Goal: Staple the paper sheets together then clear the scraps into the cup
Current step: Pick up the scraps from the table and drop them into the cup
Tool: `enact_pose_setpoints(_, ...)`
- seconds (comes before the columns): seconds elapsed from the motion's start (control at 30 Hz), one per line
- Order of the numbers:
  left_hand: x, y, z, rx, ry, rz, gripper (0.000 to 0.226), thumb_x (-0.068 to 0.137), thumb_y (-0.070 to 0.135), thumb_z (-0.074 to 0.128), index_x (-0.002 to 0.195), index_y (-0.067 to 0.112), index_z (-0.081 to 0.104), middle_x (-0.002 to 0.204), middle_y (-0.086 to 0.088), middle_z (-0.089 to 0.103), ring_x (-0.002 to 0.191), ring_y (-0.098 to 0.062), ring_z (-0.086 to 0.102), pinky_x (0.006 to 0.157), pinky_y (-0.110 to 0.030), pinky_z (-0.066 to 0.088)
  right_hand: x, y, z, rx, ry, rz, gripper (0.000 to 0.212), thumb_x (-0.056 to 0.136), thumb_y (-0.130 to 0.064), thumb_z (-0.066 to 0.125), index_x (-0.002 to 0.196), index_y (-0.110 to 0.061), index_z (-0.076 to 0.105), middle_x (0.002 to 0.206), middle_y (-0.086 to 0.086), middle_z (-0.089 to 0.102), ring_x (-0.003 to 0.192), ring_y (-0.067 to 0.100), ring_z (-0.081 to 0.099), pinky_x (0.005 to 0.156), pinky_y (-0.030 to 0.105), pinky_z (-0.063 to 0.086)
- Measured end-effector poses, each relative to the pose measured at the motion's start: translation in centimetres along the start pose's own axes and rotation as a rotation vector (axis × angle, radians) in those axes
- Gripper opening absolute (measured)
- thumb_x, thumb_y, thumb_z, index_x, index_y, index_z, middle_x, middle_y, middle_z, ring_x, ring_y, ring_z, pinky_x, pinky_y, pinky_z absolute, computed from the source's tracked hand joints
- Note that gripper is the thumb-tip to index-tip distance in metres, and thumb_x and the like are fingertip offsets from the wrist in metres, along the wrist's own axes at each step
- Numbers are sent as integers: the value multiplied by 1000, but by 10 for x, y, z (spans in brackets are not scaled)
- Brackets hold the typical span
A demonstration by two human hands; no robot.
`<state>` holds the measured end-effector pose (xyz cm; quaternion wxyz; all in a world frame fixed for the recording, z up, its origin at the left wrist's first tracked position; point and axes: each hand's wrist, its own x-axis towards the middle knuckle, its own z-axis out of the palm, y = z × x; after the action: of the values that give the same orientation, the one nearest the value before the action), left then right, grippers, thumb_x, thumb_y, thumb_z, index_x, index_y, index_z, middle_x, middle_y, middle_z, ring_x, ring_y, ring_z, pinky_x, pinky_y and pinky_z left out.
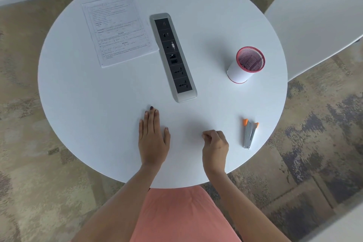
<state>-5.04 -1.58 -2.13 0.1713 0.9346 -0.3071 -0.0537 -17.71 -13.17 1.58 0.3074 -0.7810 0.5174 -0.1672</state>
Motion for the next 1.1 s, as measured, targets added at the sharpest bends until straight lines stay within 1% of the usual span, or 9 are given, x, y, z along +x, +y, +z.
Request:
enact_pose_setpoints(0.1, 0, 0, 0, -4, -2, -2, 61, 97, 29, 36, 152, 4, 27, 162, -8, 23, 151, -23, 19, 124, -39, 14, -1, -3, 1, 7, -26, 11, 11, 78, 4, 70, 78, -7, 70, 80, 6, 61, 66, 24, 58, 61, 29, 43)
enact_pose_setpoints(0.17, 0, 1, -1, -2, -2, -1, 61, 98, 29, 36, 152, 4, 27, 162, -8, 23, 151, -22, 19, 124, -39, 14, 0, -5, 1, 9, -35, 0, 10, 77, 2, 72, 76, -8, 70, 79, 6, 62, 65, 24, 59, 60, 30, 45)
enact_pose_setpoints(0.27, 0, 0, -1, -4, 3, 0, 60, 98, 29, 35, 152, 4, 27, 162, -8, 24, 151, -23, 19, 124, -39, 14, 1, -6, 1, -10, -63, -12, 10, 77, 3, 71, 75, -7, 71, 80, 6, 64, 67, 24, 61, 62, 34, 50)
enact_pose_setpoints(0.47, 0, 0, -1, -11, 3, -3, 60, 97, 29, 34, 152, 5, 27, 162, -7, 23, 151, -22, 19, 124, -39, 14, 5, -11, 1, -79, -112, -8, 9, 81, 2, 65, 78, -5, 70, 83, 8, 64, 74, 28, 61, 66, 38, 51)
enact_pose_setpoints(0.63, 0, 0, 0, -6, 0, -3, 60, 98, 29, 34, 152, 5, 26, 162, -8, 22, 151, -23, 19, 124, -38, 13, 11, -16, -1, -180, -155, -33, 7, 85, -1, 61, 82, -1, 67, 87, 13, 63, 79, 31, 59, 65, 37, 46)
enact_pose_setpoints(0.8, 0, 0, 0, 4, 1, -3, 60, 98, 29, 35, 153, 5, 26, 163, -7, 22, 151, -22, 17, 124, -38, 12, 19, -21, 0, -291, -231, 3, 12, 89, -4, 54, 89, 2, 65, 94, 17, 62, 88, 32, 57, 66, 32, 39)
enact_pose_setpoints(0.87, 0, 0, 0, 4, 4, -4, 60, 98, 29, 35, 153, 5, 25, 163, -7, 22, 151, -22, 17, 125, -37, 11, 23, -23, -1, -339, -277, 24, 14, 91, -5, 52, 92, 2, 64, 99, 16, 61, 92, 31, 56, 66, 28, 35)
enact_pose_setpoints(0.97, -1, 0, 0, 0, 4, -6, 60, 98, 29, 35, 153, 6, 25, 163, -7, 21, 151, -21, 17, 125, -36, 10, 28, -26, -2, -413, -365, 47, 16, 91, -7, 50, 98, 0, 62, 105, 14, 59, 96, 30, 57, 67, 27, 35)
enact_pose_setpoints(1.1, 0, 0, 0, 2, 1, -7, 61, 98, 30, 33, 153, 6, 24, 163, -7, 21, 151, -21, 16, 125, -37, 11, 31, -29, -3, -430, -401, 69, 14, 88, -3, 51, 95, 1, 62, 103, 16, 59, 88, 29, 55, 65, 28, 33)
